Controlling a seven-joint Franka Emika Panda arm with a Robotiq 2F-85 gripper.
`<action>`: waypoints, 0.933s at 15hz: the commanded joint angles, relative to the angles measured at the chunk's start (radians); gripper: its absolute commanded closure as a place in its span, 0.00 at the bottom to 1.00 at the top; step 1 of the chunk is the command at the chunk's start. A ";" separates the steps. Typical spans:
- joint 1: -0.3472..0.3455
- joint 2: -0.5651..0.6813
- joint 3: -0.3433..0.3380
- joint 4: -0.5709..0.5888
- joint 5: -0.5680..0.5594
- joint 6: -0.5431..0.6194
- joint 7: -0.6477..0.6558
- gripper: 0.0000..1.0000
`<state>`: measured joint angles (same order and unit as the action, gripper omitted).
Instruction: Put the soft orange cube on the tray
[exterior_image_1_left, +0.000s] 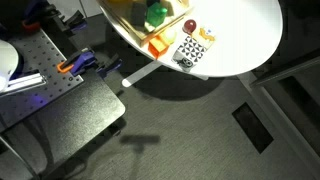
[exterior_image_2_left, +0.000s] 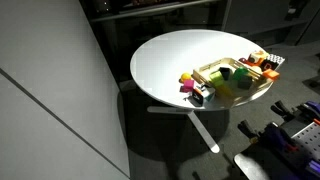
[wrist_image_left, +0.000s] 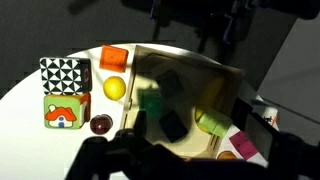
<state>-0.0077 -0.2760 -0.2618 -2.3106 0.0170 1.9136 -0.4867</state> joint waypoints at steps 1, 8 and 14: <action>-0.027 0.002 0.025 0.002 0.007 -0.002 -0.006 0.00; -0.027 0.036 0.040 0.012 -0.001 0.033 0.005 0.00; -0.029 0.137 0.076 0.030 -0.015 0.155 0.016 0.00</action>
<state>-0.0172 -0.1936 -0.2134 -2.3071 0.0170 2.0206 -0.4851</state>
